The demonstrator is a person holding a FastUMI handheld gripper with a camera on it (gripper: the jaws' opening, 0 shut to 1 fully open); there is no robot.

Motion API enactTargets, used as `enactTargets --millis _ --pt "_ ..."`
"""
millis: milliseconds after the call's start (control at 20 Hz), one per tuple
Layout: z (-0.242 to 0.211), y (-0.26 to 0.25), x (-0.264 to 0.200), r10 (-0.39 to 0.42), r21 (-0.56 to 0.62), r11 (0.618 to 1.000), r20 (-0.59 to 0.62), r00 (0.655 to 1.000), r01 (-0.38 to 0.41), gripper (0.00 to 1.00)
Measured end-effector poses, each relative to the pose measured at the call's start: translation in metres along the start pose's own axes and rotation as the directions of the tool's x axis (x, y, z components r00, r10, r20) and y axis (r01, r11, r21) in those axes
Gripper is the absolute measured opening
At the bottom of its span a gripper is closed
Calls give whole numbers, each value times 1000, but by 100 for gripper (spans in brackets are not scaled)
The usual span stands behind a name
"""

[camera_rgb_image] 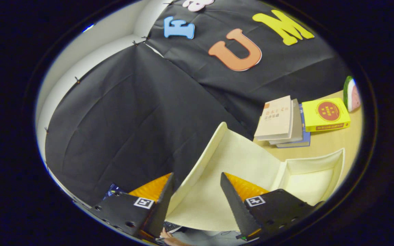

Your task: Open the storage box then place both shoes into the box .Put the left shoe in first, then the right shoe, with the right side of both shoes facing outward in a uniform manner.

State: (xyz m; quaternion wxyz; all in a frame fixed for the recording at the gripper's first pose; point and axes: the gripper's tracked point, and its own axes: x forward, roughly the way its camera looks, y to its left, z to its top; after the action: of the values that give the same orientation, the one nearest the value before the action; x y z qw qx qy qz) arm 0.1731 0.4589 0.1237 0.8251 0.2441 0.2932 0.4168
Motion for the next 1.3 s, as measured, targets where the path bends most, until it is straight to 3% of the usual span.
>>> enactTargets --millis 150,350,650,950,1300 --pt "-4 -1 -14 -9 -45 999 9 1000 9 94" --pt "-3 -30 -46 -75 -83 993 39 996 78 95" --pt "-5 -127 -118 -286 -156 942 89 954 296 95" --pt "-12 -235 -194 -488 -139 855 103 866 499 95" --pt "-55 -353 -265 -727 -186 669 37 686 720 95"
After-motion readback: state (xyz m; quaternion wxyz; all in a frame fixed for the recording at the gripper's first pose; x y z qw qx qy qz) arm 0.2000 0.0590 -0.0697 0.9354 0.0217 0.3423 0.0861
